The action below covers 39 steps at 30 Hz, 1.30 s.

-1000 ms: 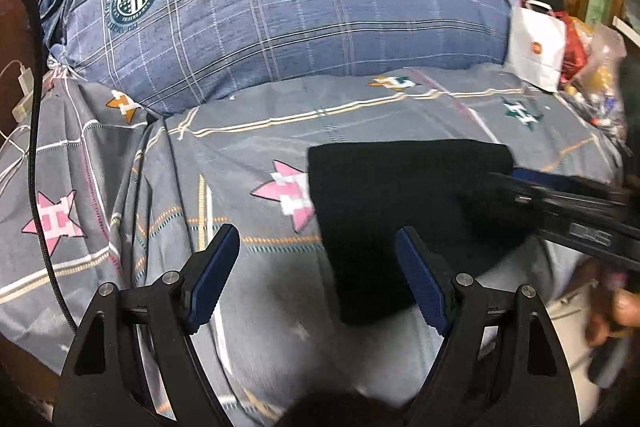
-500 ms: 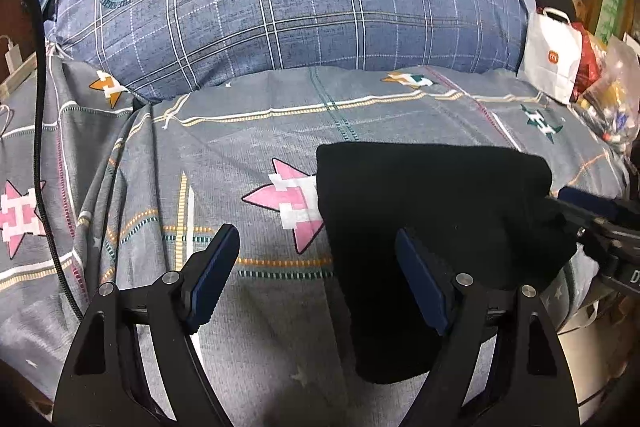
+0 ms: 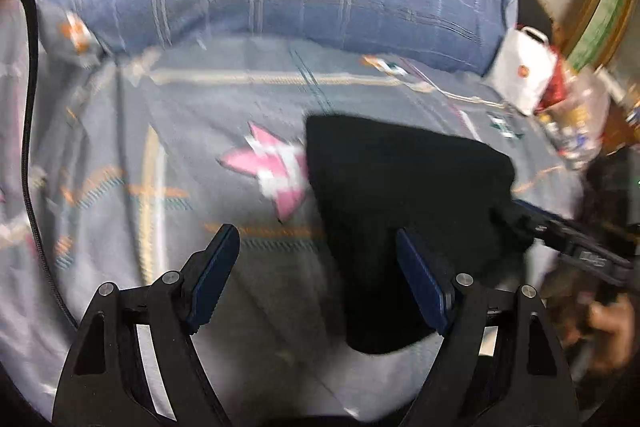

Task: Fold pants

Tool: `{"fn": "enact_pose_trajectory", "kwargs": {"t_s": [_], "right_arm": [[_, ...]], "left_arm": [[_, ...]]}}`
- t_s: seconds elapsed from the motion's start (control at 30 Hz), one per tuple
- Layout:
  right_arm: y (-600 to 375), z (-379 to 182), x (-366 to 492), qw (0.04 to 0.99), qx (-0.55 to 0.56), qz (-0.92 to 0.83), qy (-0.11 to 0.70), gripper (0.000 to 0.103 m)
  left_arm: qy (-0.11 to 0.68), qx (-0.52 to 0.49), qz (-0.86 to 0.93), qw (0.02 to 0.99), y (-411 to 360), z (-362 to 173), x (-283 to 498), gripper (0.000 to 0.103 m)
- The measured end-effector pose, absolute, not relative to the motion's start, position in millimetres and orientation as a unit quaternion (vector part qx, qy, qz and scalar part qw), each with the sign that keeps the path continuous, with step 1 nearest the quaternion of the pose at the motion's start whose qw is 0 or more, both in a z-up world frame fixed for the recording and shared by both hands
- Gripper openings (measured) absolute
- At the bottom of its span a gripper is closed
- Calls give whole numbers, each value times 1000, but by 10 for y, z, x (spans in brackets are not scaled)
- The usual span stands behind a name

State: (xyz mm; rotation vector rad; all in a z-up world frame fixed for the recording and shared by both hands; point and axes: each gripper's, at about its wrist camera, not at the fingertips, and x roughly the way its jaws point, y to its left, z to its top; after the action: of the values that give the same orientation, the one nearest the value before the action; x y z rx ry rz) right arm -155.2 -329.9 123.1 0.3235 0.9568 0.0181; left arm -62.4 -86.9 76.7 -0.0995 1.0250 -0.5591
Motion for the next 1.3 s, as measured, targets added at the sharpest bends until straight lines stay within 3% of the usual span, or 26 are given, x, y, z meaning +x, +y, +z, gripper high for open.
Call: {"fn": "enact_pose_trajectory", "kwargs": {"t_s": [0.4,0.43,0.47,0.5,0.57,0.87,1.03,1.07,1.1,1.13,1.17,1.3], "right_arm": [[-3558,821,-1435,853,268,67,442,65],[-3519,824,-1450,859,260,67,436,63],[-3471,843,-1452,863,250,68,435,57],[-3413,877,-1458,866,239,75,433,50],[-3300,1017,-1468,875,213,76,429,42],[-2838,1630,-947,904,154,113,383,39],[-2645,1313,-469,895,153,110,405,39],[-2627,1183,-358,890,145,103,421,40],[-2618,1041,-264,882,134,90,443,40],[-2612,926,-203,875,122,75,462,44],[-2630,890,-200,876,119,69,462,48],[-2716,1099,-377,887,101,51,447,49]], "left_arm": [[495,-102,-319,802,-1226,488,-512,85],[492,-98,-318,804,-1265,491,-530,83],[492,-100,-323,802,-1286,509,-541,72],[493,-98,-319,804,-1293,531,-547,72],[488,-86,-322,807,-1292,636,-564,57],[439,-92,-295,844,-887,1215,-157,56],[487,-99,-256,829,-734,741,339,57],[501,-91,-240,826,-734,593,400,58],[508,-84,-229,826,-729,504,446,66],[501,-86,-224,832,-712,445,463,82],[486,-85,-216,843,-679,437,454,86],[463,-51,-200,862,-624,583,340,86]]}}
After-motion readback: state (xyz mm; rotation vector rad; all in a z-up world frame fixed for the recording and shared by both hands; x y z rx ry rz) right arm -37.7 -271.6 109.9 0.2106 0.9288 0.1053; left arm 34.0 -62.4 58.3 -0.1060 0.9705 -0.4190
